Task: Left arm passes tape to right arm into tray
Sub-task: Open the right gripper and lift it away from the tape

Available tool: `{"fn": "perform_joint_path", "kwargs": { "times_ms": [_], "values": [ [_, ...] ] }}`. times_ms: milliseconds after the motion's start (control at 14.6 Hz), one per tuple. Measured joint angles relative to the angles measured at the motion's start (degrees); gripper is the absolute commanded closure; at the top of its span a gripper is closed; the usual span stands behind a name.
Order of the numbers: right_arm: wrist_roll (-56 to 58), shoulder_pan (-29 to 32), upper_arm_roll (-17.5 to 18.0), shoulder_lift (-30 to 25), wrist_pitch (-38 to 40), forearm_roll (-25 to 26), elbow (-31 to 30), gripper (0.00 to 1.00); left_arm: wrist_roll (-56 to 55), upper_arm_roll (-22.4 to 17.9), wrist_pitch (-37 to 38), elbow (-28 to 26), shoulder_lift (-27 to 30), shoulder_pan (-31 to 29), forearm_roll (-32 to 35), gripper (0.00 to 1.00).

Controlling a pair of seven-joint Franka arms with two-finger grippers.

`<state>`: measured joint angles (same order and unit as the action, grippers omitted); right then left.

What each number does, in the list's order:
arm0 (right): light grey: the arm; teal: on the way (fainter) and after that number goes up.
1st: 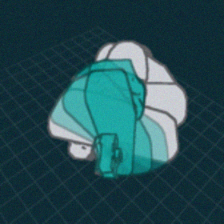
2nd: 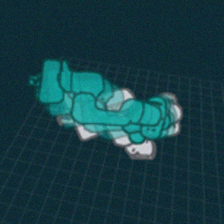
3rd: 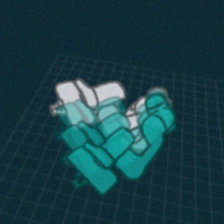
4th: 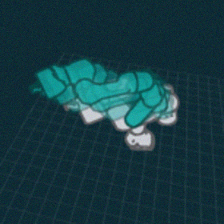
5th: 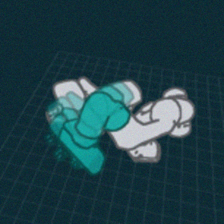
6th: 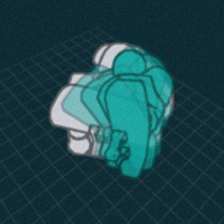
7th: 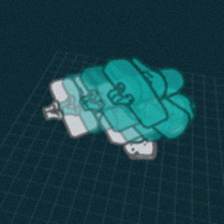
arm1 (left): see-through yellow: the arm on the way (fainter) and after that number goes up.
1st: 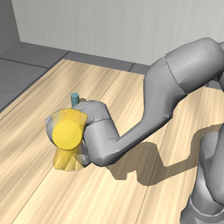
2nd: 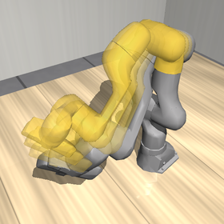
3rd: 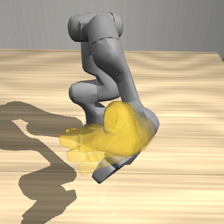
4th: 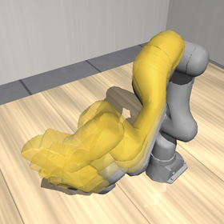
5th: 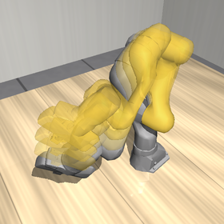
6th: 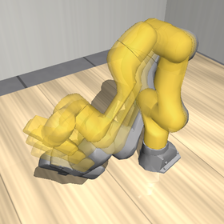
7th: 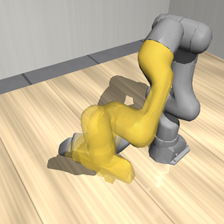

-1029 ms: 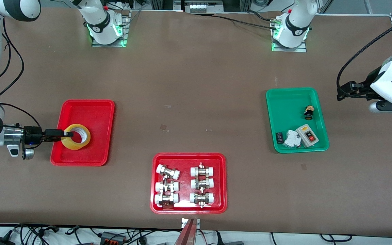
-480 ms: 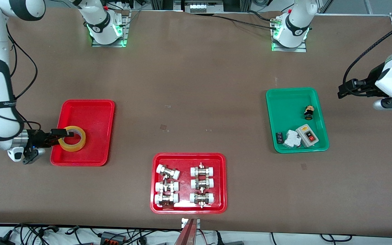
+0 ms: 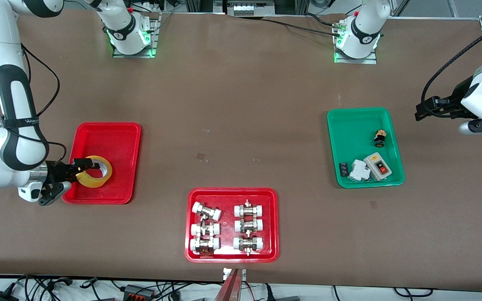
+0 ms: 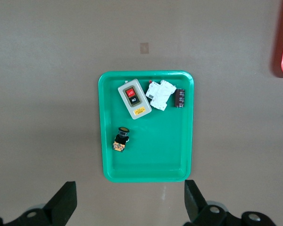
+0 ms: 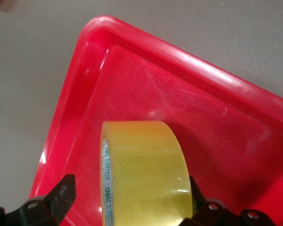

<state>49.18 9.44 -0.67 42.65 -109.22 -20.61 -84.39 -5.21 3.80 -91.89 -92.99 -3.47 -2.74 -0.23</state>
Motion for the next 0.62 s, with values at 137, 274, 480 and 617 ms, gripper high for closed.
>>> {"fn": "perform_joint_path", "kwargs": {
  "times_ms": [137,274,480,617],
  "values": [
    [3.57,0.0,-0.12,0.0,-2.65,2.61,-0.49,0.0,0.0,0.0,0.0,0.0,0.01,0.04,0.0,0.0],
    [5.45,-0.38,-0.02,-0.11,-6.25,8.42,-0.44,0.0,0.0,0.0,0.0,0.0,0.01,0.06,0.0,0.0],
    [5.72,-1.98,0.35,-0.76,-9.05,14.4,-0.14,0.0,0.0,0.0,0.0,0.0,0.01,0.07,0.0,0.0],
    [5.66,-3.48,0.41,-2.07,-9.24,15.11,0.0,0.0,0.0,0.0,0.0,0.0,0.01,0.08,0.0,0.0]
  ]
}}
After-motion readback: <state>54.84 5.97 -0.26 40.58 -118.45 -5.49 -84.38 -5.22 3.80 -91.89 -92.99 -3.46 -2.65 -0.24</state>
